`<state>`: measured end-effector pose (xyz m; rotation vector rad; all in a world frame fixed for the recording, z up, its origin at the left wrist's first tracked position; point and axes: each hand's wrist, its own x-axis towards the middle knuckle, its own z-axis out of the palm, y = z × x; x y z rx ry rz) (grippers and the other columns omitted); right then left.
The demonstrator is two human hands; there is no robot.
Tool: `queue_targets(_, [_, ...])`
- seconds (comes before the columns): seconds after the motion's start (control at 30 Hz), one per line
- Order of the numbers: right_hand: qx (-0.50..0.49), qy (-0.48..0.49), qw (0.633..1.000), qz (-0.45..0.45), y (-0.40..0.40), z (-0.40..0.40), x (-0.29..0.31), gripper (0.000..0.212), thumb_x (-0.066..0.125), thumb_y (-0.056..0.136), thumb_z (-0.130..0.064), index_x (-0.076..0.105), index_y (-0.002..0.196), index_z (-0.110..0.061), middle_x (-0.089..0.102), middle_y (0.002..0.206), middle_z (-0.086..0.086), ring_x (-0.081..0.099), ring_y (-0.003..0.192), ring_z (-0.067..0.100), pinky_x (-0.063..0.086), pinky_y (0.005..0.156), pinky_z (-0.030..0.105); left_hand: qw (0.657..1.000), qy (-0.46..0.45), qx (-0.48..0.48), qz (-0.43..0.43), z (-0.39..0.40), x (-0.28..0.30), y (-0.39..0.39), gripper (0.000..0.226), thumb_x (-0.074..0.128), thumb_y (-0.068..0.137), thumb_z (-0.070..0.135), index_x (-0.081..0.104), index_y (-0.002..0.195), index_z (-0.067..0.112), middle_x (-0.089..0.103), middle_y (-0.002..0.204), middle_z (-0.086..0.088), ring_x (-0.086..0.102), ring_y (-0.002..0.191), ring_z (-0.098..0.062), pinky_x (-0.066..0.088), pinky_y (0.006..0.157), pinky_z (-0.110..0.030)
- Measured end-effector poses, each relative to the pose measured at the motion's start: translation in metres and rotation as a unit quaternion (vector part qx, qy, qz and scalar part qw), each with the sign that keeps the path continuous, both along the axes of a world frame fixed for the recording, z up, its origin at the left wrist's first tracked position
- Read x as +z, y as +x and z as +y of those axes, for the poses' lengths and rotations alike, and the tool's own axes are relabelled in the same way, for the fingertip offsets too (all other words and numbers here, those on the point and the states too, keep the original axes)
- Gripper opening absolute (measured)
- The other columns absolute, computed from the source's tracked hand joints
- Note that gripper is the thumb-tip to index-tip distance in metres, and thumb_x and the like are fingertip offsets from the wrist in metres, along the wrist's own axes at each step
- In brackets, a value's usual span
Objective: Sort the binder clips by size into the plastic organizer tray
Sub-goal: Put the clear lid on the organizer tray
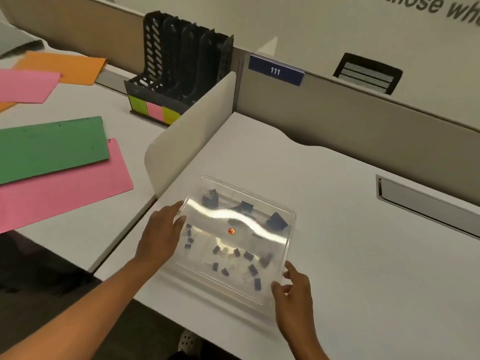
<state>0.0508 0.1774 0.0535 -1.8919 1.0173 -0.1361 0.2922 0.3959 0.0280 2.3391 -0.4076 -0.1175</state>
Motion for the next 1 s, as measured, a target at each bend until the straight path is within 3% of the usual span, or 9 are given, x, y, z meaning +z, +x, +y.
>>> queue_targets(0.13, [-0.042, -0.002, 0.999, 0.032, 0.005, 0.007, -0.008, 0.049, 0.051, 0.108, -0.022, 0.041, 0.156, -0.032, 0.056, 0.122, -0.006, 0.062, 0.103, 0.009, 0.058, 0.094, 0.040, 0.999, -0.012, -0.018, 0.027, -0.008, -0.009, 0.002, 0.042, 0.048, 0.109, 0.029, 0.049, 0.151, 0.025, 0.061, 0.136, -0.005, 0.057, 0.129, -0.026, 0.048, 0.103, -0.040])
queue_targets(0.27, [-0.052, 0.000, 0.997, 0.054, 0.013, 0.008, -0.007, 0.042, 0.043, 0.111, -0.032, 0.040, 0.153, -0.032, 0.063, 0.112, -0.010, 0.063, 0.101, 0.008, 0.052, 0.091, 0.030, 0.998, -0.016, -0.014, 0.058, -0.011, -0.005, 0.007, 0.046, 0.043, 0.110, 0.032, 0.040, 0.156, 0.026, 0.057, 0.139, -0.004, 0.058, 0.125, -0.026, 0.045, 0.096, -0.034])
queue_targets(0.37, [-0.050, 0.002, 0.995, 0.084, 0.017, 0.017, -0.011, 0.047, 0.029, 0.110, -0.043, 0.032, 0.156, -0.034, 0.068, 0.124, -0.005, 0.066, 0.107, 0.015, 0.049, 0.093, 0.029, 0.996, 0.018, -0.025, 0.089, -0.012, -0.009, 0.012, 0.050, 0.034, 0.110, 0.043, 0.035, 0.159, 0.029, 0.056, 0.139, -0.006, 0.062, 0.117, -0.028, 0.044, 0.088, -0.034])
queue_targets(0.53, [-0.067, 0.024, 0.990, 0.123, 0.020, 0.027, -0.019, 0.070, 0.014, 0.096, -0.056, 0.022, 0.162, -0.035, 0.068, 0.109, -0.004, 0.064, 0.091, 0.016, 0.049, 0.088, 0.026, 0.992, 0.020, -0.032, 0.121, -0.011, -0.010, 0.013, 0.055, 0.027, 0.108, 0.052, 0.032, 0.160, 0.035, 0.058, 0.145, -0.004, 0.058, 0.130, -0.029, 0.047, 0.102, -0.043])
queue_targets(0.63, [-0.066, 0.030, 0.988, 0.138, 0.024, 0.020, -0.021, 0.058, 0.020, 0.106, -0.045, 0.018, 0.162, -0.033, 0.067, 0.126, 0.003, 0.064, 0.098, 0.019, 0.051, 0.098, 0.029, 0.990, 0.008, -0.026, 0.141, -0.012, -0.008, 0.013, 0.055, 0.026, 0.107, 0.052, 0.029, 0.161, 0.039, 0.057, 0.147, 0.000, 0.056, 0.134, -0.027, 0.045, 0.108, -0.045])
queue_targets(0.8, [-0.024, 0.069, 0.986, 0.151, 0.023, 0.006, -0.020, 0.063, 0.020, 0.102, -0.050, 0.018, 0.162, -0.030, 0.057, 0.142, -0.002, 0.061, 0.122, 0.024, 0.044, 0.115, 0.037, 0.981, 0.010, -0.048, 0.185, -0.008, -0.007, 0.020, 0.054, 0.027, 0.107, 0.054, 0.025, 0.160, 0.044, 0.049, 0.152, 0.002, 0.051, 0.138, -0.022, 0.041, 0.111, -0.042])
queue_targets(0.87, [-0.039, 0.059, 0.988, 0.135, 0.024, -0.005, -0.014, 0.054, 0.039, 0.110, -0.034, 0.024, 0.162, -0.026, 0.064, 0.124, 0.001, 0.064, 0.107, 0.020, 0.054, 0.097, 0.031, 0.974, 0.037, -0.054, 0.217, -0.006, -0.003, 0.030, 0.053, 0.033, 0.108, 0.053, 0.027, 0.160, 0.043, 0.046, 0.151, -0.001, 0.053, 0.134, -0.023, 0.042, 0.107, -0.040])
queue_targets(0.93, [-0.086, 0.020, 0.993, 0.081, 0.034, -0.025, -0.002, 0.057, 0.054, 0.107, -0.019, 0.031, 0.159, -0.022, 0.059, 0.116, 0.006, 0.060, 0.094, 0.017, 0.049, 0.078, 0.023, 0.977, 0.069, -0.038, 0.199, -0.011, 0.004, 0.047, 0.053, 0.043, 0.106, 0.051, 0.035, 0.157, 0.039, 0.044, 0.149, -0.004, 0.057, 0.124, -0.022, 0.047, 0.102, -0.041])
queue_targets(1.0, [-0.105, -0.040, 0.993, 0.034, 0.055, -0.049, 0.011, 0.051, 0.055, 0.107, -0.021, 0.038, 0.155, -0.024, 0.052, 0.129, 0.003, 0.056, 0.102, 0.019, 0.046, 0.084, 0.028, 0.986, 0.067, -0.019, 0.149, -0.025, 0.013, 0.066, 0.050, 0.048, 0.106, 0.047, 0.044, 0.154, 0.032, 0.047, 0.150, -0.006, 0.058, 0.114, -0.020, 0.048, 0.096, -0.039])
